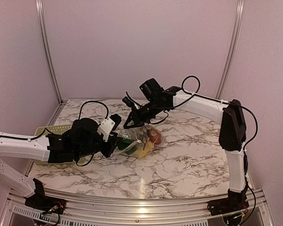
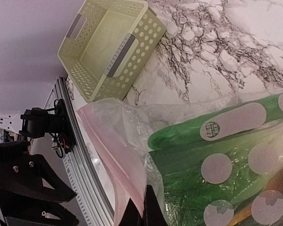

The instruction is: Open the zip-top bag and remove the fake food

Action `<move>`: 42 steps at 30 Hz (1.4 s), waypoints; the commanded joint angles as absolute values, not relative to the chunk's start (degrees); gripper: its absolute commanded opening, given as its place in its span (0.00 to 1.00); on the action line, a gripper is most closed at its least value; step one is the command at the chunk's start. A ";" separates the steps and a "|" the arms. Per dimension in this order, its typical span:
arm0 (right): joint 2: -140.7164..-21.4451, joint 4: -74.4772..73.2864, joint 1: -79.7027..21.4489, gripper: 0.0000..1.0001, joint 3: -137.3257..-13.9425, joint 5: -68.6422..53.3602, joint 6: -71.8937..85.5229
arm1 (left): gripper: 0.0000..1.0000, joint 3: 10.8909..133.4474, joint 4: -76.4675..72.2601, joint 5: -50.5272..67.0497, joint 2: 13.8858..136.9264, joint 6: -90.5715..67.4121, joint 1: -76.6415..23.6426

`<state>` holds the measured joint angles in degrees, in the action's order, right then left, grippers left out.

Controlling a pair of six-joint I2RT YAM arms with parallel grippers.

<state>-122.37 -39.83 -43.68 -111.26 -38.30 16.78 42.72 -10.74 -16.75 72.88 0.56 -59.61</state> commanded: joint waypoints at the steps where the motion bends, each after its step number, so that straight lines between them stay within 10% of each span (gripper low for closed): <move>1: -121.46 -40.23 -44.46 0.00 -111.03 -39.00 15.73 | 0.28 43.10 -12.41 -20.94 78.85 -0.51 -59.41; 23: -121.06 -41.11 -44.43 0.00 -105.13 -37.41 14.45 | 0.29 36.87 -25.15 -16.44 94.54 -2.77 -55.11; 35: -121.97 -33.75 -44.50 0.00 -107.56 -40.74 16.95 | 0.52 32.10 -28.58 -12.49 87.51 -4.71 -57.92; 42: -118.72 -27.98 -44.53 0.00 -103.24 -42.82 17.61 | 0.41 28.89 -32.45 -14.94 87.58 -13.57 -54.24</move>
